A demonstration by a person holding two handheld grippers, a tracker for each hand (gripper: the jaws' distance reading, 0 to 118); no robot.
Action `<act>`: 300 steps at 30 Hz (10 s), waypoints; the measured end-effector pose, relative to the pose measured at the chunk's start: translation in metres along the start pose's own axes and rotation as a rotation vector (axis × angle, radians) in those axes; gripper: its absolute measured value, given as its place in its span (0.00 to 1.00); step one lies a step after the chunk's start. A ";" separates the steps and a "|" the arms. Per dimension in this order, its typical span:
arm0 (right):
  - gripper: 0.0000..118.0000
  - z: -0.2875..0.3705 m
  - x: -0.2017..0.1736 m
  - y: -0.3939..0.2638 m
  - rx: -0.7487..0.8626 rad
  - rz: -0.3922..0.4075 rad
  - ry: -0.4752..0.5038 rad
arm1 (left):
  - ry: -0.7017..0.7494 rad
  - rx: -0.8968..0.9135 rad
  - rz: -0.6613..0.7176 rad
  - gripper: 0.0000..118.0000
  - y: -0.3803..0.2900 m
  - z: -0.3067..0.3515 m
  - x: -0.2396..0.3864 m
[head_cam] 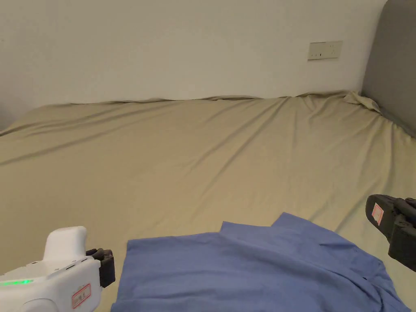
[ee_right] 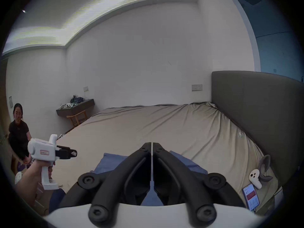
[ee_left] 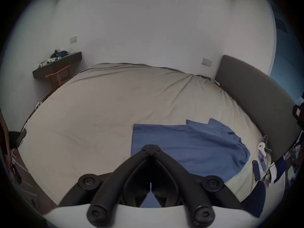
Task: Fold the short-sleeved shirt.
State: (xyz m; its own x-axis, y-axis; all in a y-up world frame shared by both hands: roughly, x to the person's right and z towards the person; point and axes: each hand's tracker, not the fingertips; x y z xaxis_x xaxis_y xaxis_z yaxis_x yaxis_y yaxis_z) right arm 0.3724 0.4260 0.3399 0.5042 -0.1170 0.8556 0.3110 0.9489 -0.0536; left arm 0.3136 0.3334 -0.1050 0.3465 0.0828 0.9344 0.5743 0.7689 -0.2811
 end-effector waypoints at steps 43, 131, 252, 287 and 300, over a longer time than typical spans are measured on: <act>1.00 -0.149 0.182 -0.161 -0.647 -0.095 -0.288 | -0.492 0.113 0.440 0.00 0.021 -0.057 -0.033; 0.06 -0.165 0.076 -0.084 -0.400 0.137 -0.160 | -0.147 0.022 0.551 0.00 -0.004 -0.045 -0.150; 0.05 -0.085 0.045 0.104 0.104 0.314 -0.204 | -0.208 0.304 0.586 0.02 0.046 0.050 -0.102; 0.05 -0.211 0.068 0.433 0.116 0.311 -0.543 | 0.038 0.531 0.298 0.02 0.457 0.069 -0.023; 0.05 -0.299 0.073 0.370 -0.012 0.307 -0.514 | 0.070 0.397 0.252 0.02 0.439 -0.045 -0.026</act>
State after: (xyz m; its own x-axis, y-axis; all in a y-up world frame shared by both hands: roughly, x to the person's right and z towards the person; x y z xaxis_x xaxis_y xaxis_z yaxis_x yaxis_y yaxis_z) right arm 0.7651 0.6813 0.2289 0.1190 0.3219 0.9393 0.2234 0.9131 -0.3412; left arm 0.5898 0.6403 -0.2620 0.4956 0.2659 0.8269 0.1425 0.9142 -0.3794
